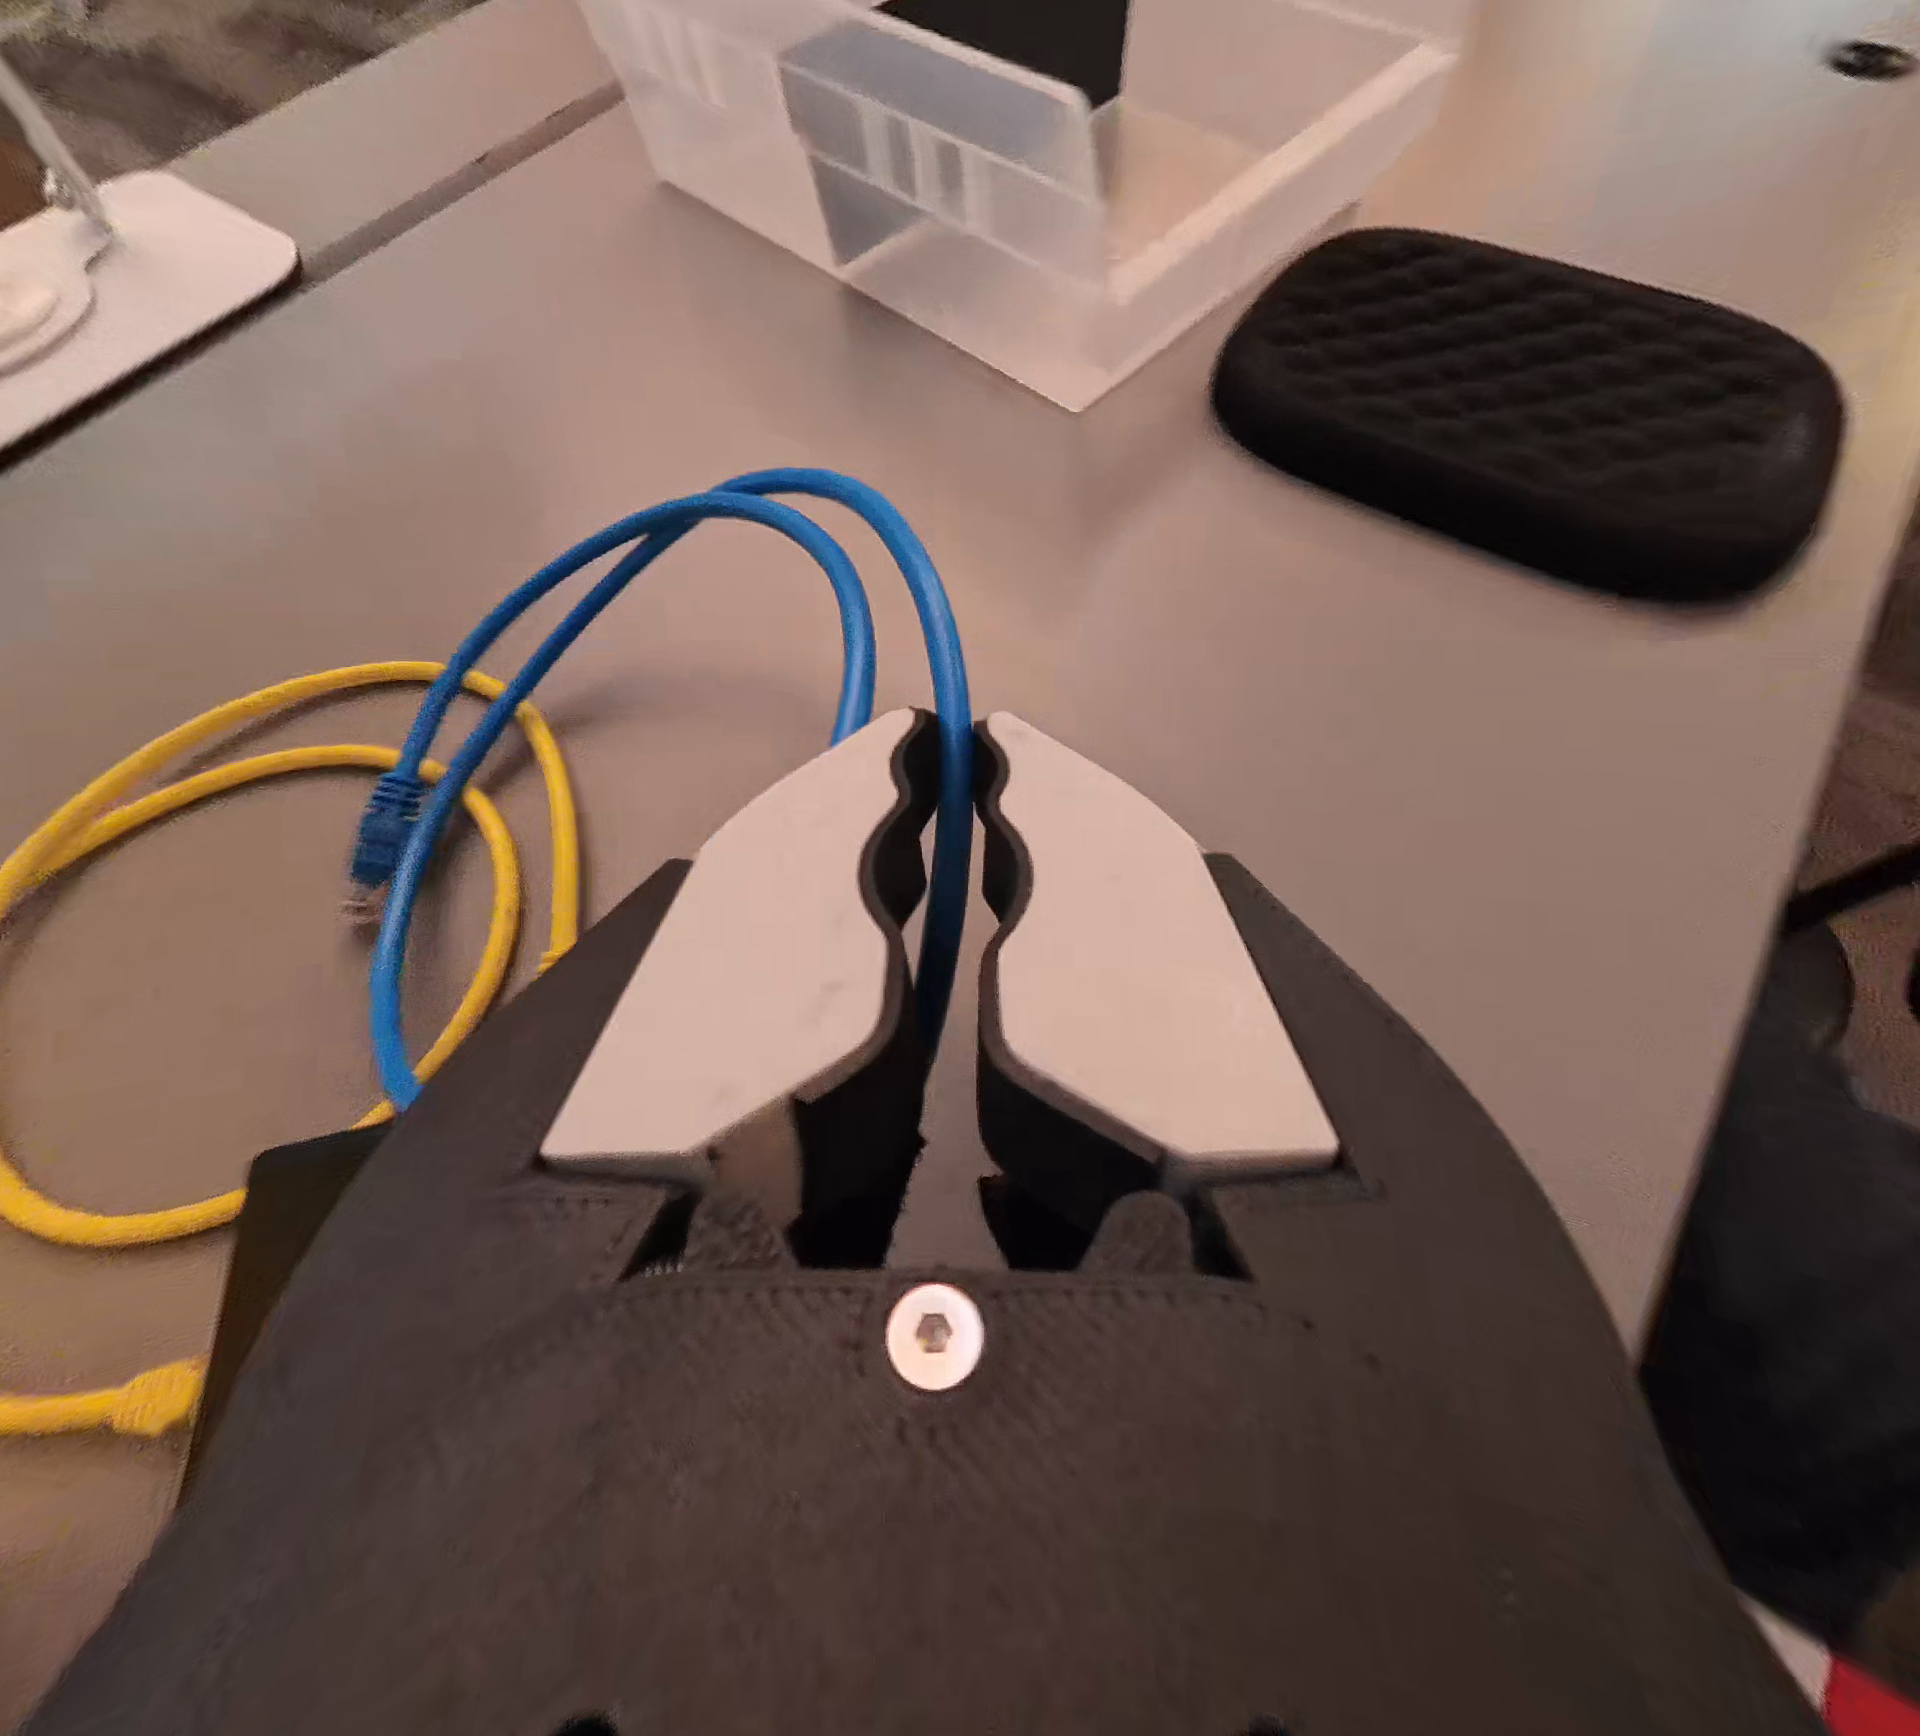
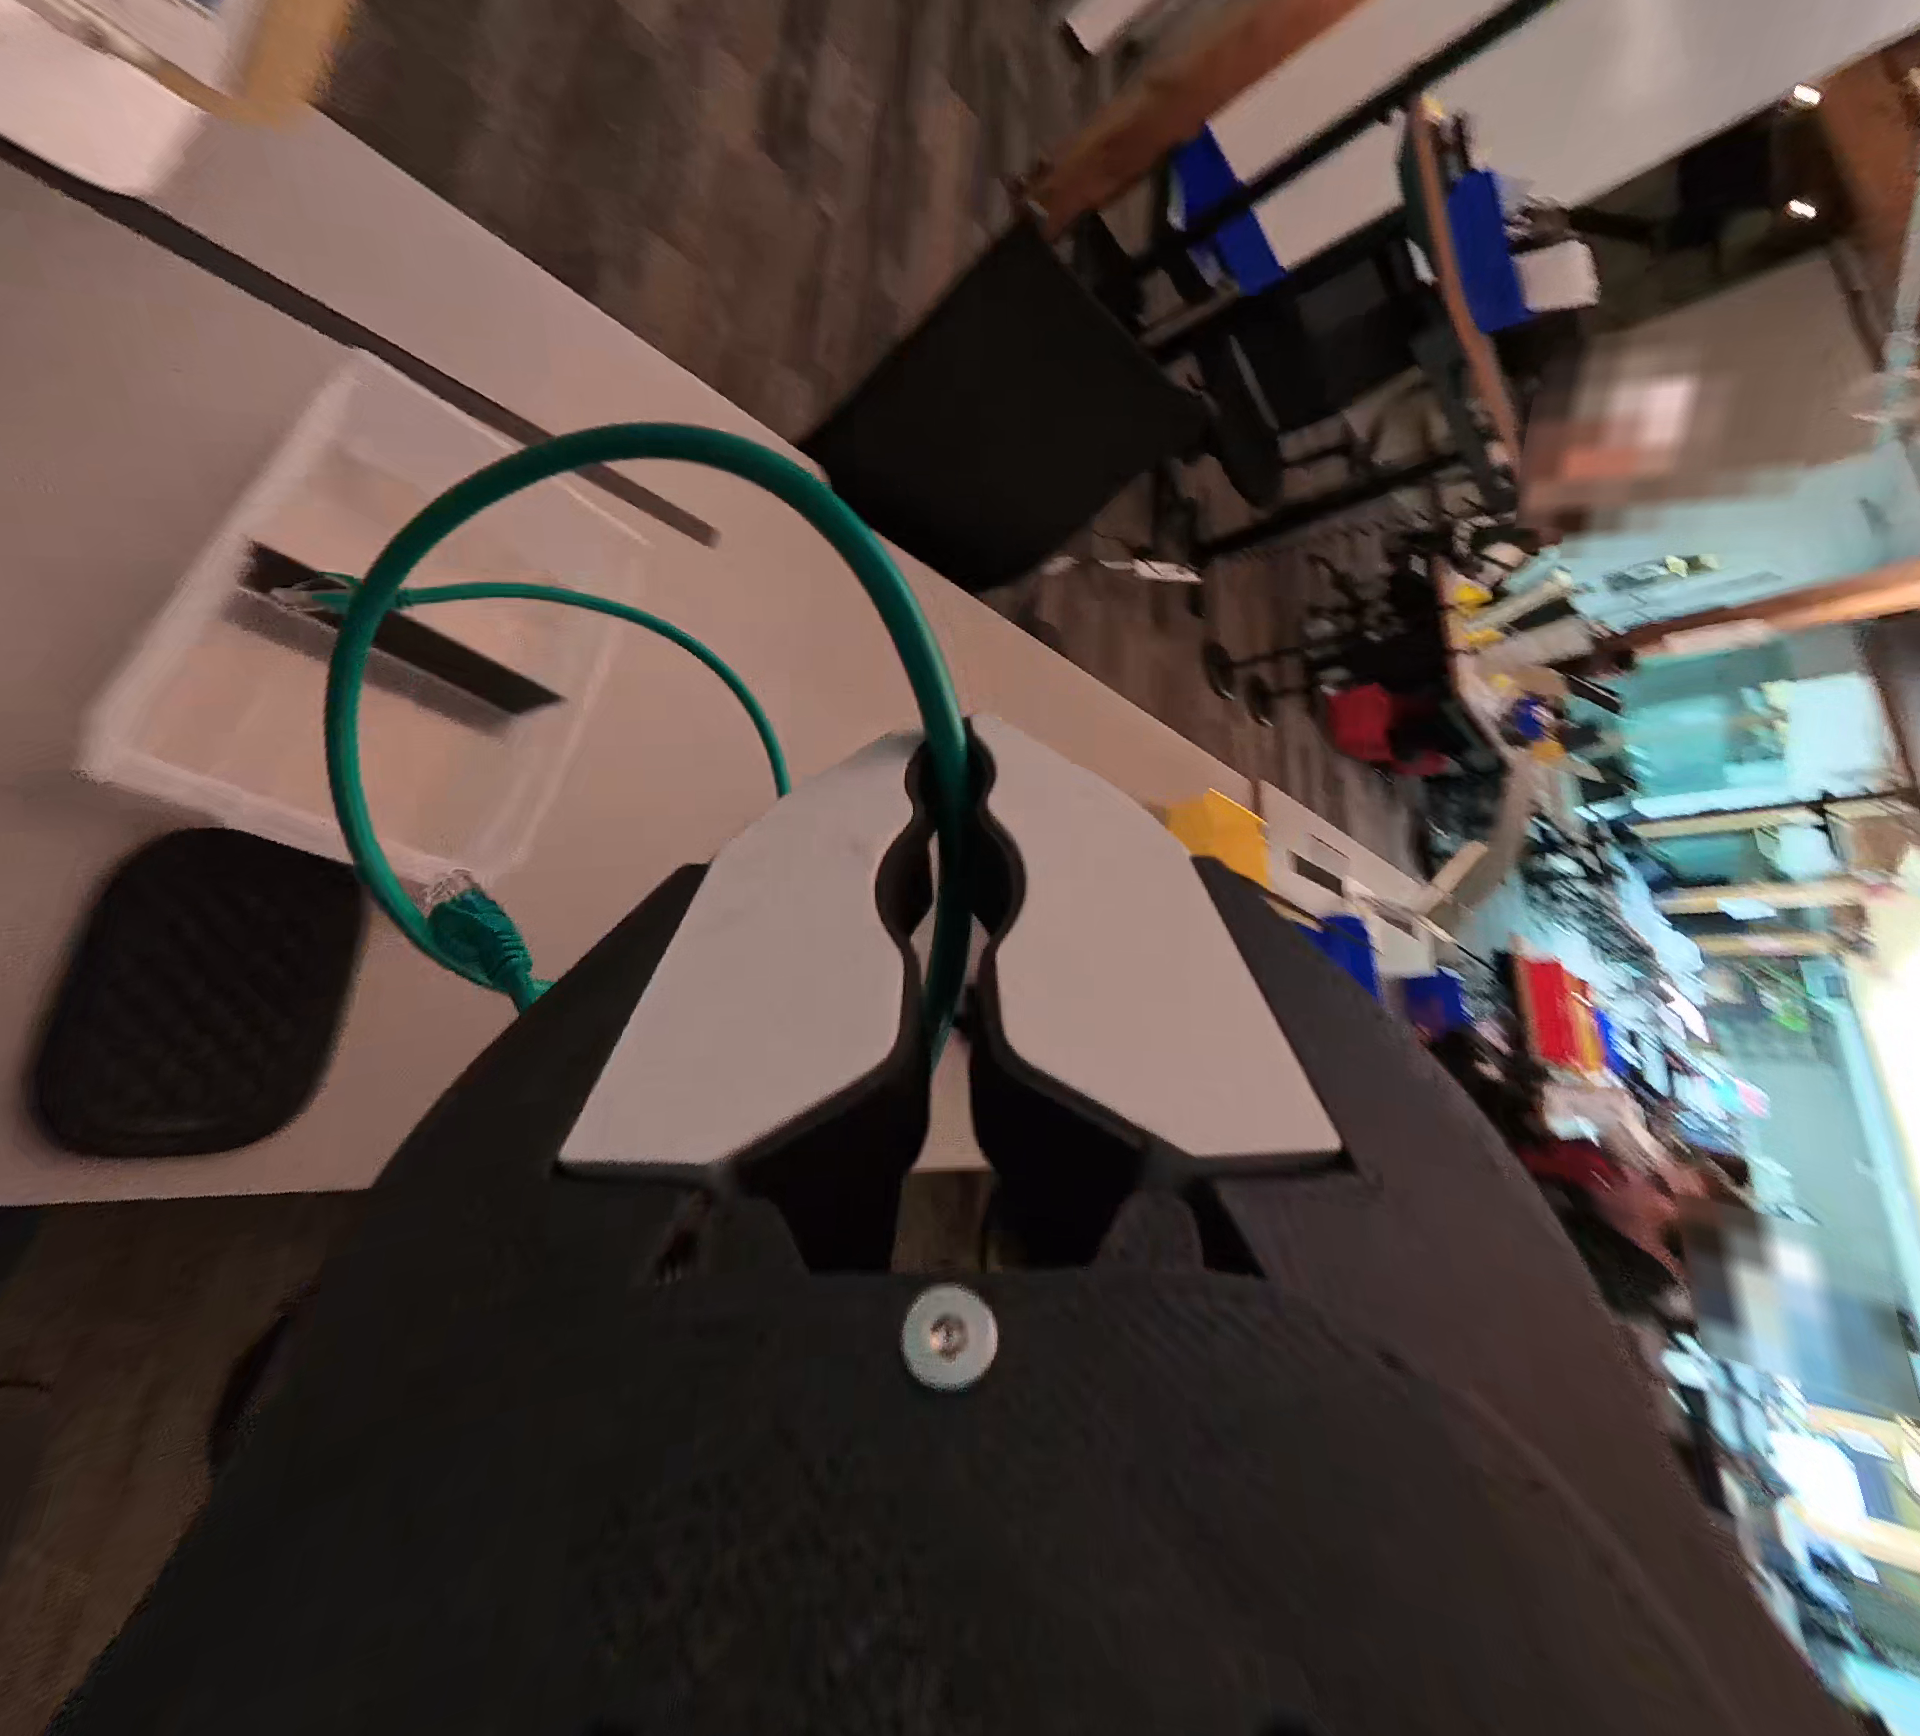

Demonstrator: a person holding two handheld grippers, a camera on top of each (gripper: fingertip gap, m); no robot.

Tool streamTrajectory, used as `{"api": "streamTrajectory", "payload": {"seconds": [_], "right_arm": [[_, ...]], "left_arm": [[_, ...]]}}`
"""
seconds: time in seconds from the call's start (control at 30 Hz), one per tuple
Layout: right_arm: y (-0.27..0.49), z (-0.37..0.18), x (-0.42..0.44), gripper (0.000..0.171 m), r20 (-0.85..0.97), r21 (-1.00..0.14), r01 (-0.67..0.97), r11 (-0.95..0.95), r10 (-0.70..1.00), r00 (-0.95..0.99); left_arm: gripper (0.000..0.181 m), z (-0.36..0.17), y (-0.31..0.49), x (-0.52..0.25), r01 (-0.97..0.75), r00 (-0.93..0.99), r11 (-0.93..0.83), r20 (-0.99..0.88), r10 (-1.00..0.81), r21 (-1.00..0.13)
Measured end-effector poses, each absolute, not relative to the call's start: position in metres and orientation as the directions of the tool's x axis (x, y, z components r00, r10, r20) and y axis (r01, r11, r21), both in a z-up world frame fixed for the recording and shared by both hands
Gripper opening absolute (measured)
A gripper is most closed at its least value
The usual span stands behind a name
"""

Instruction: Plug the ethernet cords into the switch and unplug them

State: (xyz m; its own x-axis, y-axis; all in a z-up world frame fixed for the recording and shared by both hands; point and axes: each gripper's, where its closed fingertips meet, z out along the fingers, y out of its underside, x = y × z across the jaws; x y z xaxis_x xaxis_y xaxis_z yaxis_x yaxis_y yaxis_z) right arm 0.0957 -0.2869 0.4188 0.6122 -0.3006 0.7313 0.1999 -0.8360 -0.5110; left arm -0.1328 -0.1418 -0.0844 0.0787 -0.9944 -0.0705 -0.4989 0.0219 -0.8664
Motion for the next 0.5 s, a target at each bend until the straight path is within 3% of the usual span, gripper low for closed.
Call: {"api": "streamTrajectory", "payload": {"seconds": [0.2, 0.27, 0.37, 0.5], "right_arm": [[-0.248, 0.378, 0.039, 0.002, 0.611, -0.560, 0.306, -0.769, -0.134, 0.781], [-0.238, 0.362, 0.025, 0.002, 0.584, -0.563, 0.336, -0.755, -0.076, 0.808], [-0.227, 0.345, 0.012, 0.002, 0.572, -0.566, 0.370, -0.737, -0.027, 0.820], [-0.218, 0.333, -0.006, 0.002, 0.587, -0.556, 0.426, -0.714, 0.025, 0.809]], "left_arm": [[0.011, -0.122, -0.146, -0.081, -0.547, 0.020, -0.166, 0.185, -0.982, -0.820], [0.044, -0.116, -0.148, -0.085, -0.502, 0.018, -0.243, 0.271, -0.962, -0.830], [0.073, -0.094, -0.138, -0.110, -0.402, 0.056, -0.274, 0.275, -0.960, -0.874], [0.075, -0.057, -0.129, -0.153, -0.279, 0.044, -0.297, 0.297, -0.954, -0.913]]}}
